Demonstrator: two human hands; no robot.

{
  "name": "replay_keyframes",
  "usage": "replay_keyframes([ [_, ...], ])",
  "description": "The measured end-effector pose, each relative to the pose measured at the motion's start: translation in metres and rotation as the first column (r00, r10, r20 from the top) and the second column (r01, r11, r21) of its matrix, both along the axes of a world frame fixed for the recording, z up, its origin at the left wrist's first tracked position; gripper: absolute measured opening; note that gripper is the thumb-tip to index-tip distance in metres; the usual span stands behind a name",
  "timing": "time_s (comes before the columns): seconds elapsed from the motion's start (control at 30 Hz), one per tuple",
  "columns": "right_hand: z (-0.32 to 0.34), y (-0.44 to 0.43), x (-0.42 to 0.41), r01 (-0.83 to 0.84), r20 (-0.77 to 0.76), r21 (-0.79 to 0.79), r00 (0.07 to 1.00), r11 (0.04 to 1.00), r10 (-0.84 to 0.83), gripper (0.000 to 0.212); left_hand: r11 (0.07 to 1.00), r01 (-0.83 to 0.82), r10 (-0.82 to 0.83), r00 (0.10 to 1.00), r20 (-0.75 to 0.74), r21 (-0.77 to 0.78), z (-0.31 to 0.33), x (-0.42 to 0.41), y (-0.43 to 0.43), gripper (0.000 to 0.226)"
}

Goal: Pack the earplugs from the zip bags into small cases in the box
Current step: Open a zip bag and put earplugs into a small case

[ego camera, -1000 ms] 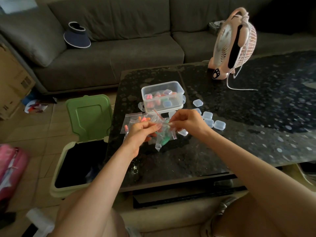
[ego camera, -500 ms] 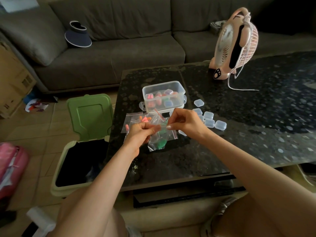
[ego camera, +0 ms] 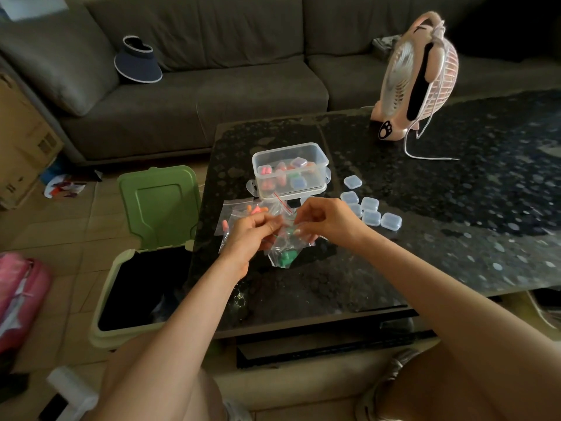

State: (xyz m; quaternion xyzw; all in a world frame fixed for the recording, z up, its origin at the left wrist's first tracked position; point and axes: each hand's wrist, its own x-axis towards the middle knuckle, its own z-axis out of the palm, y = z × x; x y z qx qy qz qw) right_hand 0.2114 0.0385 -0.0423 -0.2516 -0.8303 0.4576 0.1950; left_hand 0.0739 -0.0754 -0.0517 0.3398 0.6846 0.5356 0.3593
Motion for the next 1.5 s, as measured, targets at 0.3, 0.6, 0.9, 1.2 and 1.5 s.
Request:
replay_keyframes([
  [0.3, 0.004, 0.006, 0.002, 0.081, 0.015, -0.022, 0.997, 0.997, -0.08, 0.016, 0.975, 0.185, -0.154, 0.962, -0.223, 0.123, 0.01, 0.008, -0.004, 0.016],
  [0.6, 0.006, 0.01, 0.006, 0.033, -0.11, -0.169, 0.993, 0.985, -0.052, 0.02, 0.949, 0.299, -0.274, 0.939, -0.208, 0.098, 0.011, 0.009, -0.005, 0.011],
  [0.9, 0.009, 0.009, 0.006, -0.095, -0.184, -0.35, 0.982, 0.932, 0.031, 0.017, 0.945, 0.326, -0.314, 0.932, -0.178, 0.04, 0.011, 0.011, -0.006, 0.004],
  [1.2, 0.011, 0.001, 0.006, -0.105, -0.139, -0.317, 0.988, 0.943, 0.063, 0.015, 0.956, 0.284, -0.278, 0.956, -0.09, 0.075, 0.011, 0.013, -0.006, 0.004],
  [1.5, 0.004, 0.009, 0.006, -0.249, -0.342, -0.578, 0.939, 0.777, 0.046, 0.019, 0.982, 0.143, -0.167, 0.964, 0.206, 0.127, 0.005, 0.003, -0.003, 0.008],
])
